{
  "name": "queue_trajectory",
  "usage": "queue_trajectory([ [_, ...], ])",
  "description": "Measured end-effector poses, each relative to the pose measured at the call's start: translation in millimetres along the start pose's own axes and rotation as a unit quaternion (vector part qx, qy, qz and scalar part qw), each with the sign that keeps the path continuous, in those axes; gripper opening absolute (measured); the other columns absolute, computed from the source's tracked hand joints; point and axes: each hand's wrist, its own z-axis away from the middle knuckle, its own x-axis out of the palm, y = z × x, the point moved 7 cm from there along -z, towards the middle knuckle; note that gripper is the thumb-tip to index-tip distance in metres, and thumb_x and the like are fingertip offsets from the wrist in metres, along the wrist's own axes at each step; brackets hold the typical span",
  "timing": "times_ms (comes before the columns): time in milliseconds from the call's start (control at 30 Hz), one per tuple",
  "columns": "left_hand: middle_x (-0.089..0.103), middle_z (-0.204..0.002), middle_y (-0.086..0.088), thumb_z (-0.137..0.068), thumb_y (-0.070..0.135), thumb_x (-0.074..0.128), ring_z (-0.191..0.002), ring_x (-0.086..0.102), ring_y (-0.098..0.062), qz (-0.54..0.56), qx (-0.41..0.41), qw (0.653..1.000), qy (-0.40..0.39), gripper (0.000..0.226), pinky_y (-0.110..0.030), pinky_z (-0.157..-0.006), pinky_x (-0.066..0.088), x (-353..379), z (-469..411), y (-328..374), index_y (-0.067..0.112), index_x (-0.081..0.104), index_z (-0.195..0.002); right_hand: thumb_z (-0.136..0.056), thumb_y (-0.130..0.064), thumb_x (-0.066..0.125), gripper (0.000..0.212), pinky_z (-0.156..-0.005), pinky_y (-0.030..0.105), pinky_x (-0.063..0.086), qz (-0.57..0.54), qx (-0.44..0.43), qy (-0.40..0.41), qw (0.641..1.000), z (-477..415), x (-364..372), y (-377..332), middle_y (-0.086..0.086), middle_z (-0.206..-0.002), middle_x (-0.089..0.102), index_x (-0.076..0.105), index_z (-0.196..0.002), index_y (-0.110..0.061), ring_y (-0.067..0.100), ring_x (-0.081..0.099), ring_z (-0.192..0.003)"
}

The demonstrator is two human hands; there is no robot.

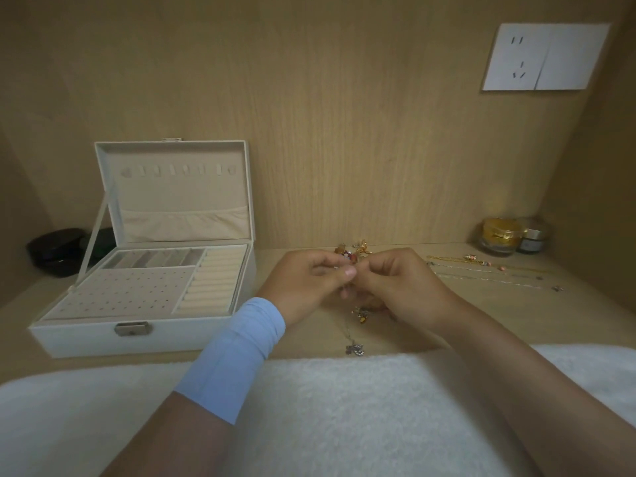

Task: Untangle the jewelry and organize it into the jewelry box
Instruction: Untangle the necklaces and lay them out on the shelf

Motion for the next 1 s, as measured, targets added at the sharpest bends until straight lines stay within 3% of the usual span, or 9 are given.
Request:
queue_trajectory([
  [67, 0.075, -0.078, -0.009, -0.084, 0.016, 0.075, -0.070, 0.064, -0.013, 0.008, -0.008, 1.000, -0.017, 0.008, -0.030, -0.073, 0.053, 1.7, 0.1, -1.4, 0.016, 0.077, -0.092, -0.098, -0.015, 0.062, 0.026, -0.061, 0.019, 0.050, 0.013, 0.011, 0.009, 1.000, -1.3, -3.3, 4.5, 0.010, -0.075, 0.076, 0.076, -0.084, 0.002, 0.009, 0.066, -0.065],
  [167, 0.077, -0.079, -0.003, -0.078, 0.008, 0.079, -0.069, 0.066, -0.007, -0.042, -0.019, 0.998, -0.046, 0.016, -0.026, -0.073, 0.051, -1.0, -0.1, -6.4, 0.022, 0.078, -0.086, -0.095, -0.029, 0.062, 0.027, -0.060, 0.032, 0.048, 0.183, -0.009, 0.022, 0.983, -2.2, -5.3, 4.6, 0.006, -0.069, 0.072, 0.076, -0.077, -0.014, 0.006, 0.057, -0.058],
  [300, 0.075, -0.072, 0.005, -0.072, 0.014, 0.083, -0.076, 0.071, -0.009, -0.147, -0.033, 0.988, -0.028, 0.018, -0.030, -0.084, 0.055, -5.3, 0.0, -9.1, 0.031, 0.076, -0.070, -0.093, -0.040, 0.058, 0.026, -0.064, 0.033, 0.047, 0.402, -0.044, 0.025, 0.914, 1.9, 2.5, -10.4, -0.004, -0.069, 0.067, 0.072, -0.078, -0.024, 0.008, 0.057, -0.065],
  [400, 0.071, -0.070, 0.013, -0.073, 0.022, 0.083, -0.076, 0.068, -0.004, -0.219, -0.016, 0.976, 0.010, 0.014, -0.020, -0.080, 0.051, -12.2, 0.9, -2.9, 0.032, 0.074, -0.069, -0.096, -0.040, 0.051, 0.029, -0.069, 0.033, 0.049, 0.516, -0.074, 0.042, 0.853, 3.1, 4.2, -16.6, -0.003, -0.078, 0.070, 0.069, -0.083, -0.022, 0.017, 0.062, -0.078],
  [567, 0.067, -0.070, 0.016, -0.082, 0.025, 0.074, -0.059, 0.056, 0.011, -0.248, 0.013, 0.968, -0.021, 0.004, -0.011, -0.067, 0.042, -11.9, 2.4, 0.1, 0.027, 0.076, -0.081, -0.097, -0.036, 0.055, 0.019, -0.069, 0.033, 0.048, 0.398, -0.069, 0.026, 0.914, 0.4, 3.4, -10.5, -0.011, -0.075, 0.067, 0.065, -0.083, -0.027, 0.010, 0.060, -0.074],
  [700, 0.069, -0.072, 0.009, -0.083, 0.022, 0.069, -0.062, 0.056, -0.001, -0.127, -0.010, 0.991, -0.035, 0.011, -0.022, -0.069, 0.047, -10.2, 1.2, 0.5, 0.024, 0.073, -0.073, -0.103, -0.020, 0.047, 0.030, -0.075, 0.037, 0.051, 0.114, -0.001, 0.005, 0.993, -1.6, 7.5, -1.9, -0.007, -0.071, 0.067, 0.060, -0.076, -0.019, 0.008, 0.058, -0.065],
  [833, 0.059, -0.068, 0.000, -0.070, 0.021, 0.057, -0.057, 0.048, -0.016, 0.081, -0.078, 0.993, -0.036, 0.008, -0.025, -0.056, 0.038, -8.3, 0.4, 2.3, 0.014, 0.058, -0.070, -0.106, -0.017, 0.036, 0.036, -0.080, 0.035, 0.052, -0.072, 0.070, -0.024, 0.995, 1.0, 17.2, -2.5, 0.013, -0.084, 0.072, 0.053, -0.076, -0.011, 0.022, 0.068, -0.077],
  [900, 0.056, -0.068, -0.001, -0.065, 0.022, 0.049, -0.058, 0.046, -0.016, 0.192, -0.088, 0.976, -0.062, 0.009, -0.028, -0.058, 0.037, -4.7, 2.2, 2.4, 0.015, 0.051, -0.069, -0.108, -0.024, 0.033, 0.038, -0.079, 0.037, 0.055, -0.140, 0.084, -0.045, 0.985, 1.5, 22.5, -2.1, 0.017, -0.086, 0.072, 0.049, -0.076, -0.011, 0.031, 0.070, -0.081],
  [1000, 0.049, -0.064, -0.001, -0.069, 0.022, 0.046, -0.062, 0.046, -0.019, 0.311, -0.082, 0.944, -0.081, 0.007, -0.033, -0.068, 0.038, -6.8, 5.0, 8.2, 0.016, 0.044, -0.068, -0.107, -0.039, 0.035, 0.039, -0.065, 0.036, 0.053, -0.198, 0.099, -0.103, 0.970, 3.3, 28.1, 1.7, 0.019, -0.083, 0.068, 0.041, -0.078, -0.014, 0.034, 0.066, -0.069],
])
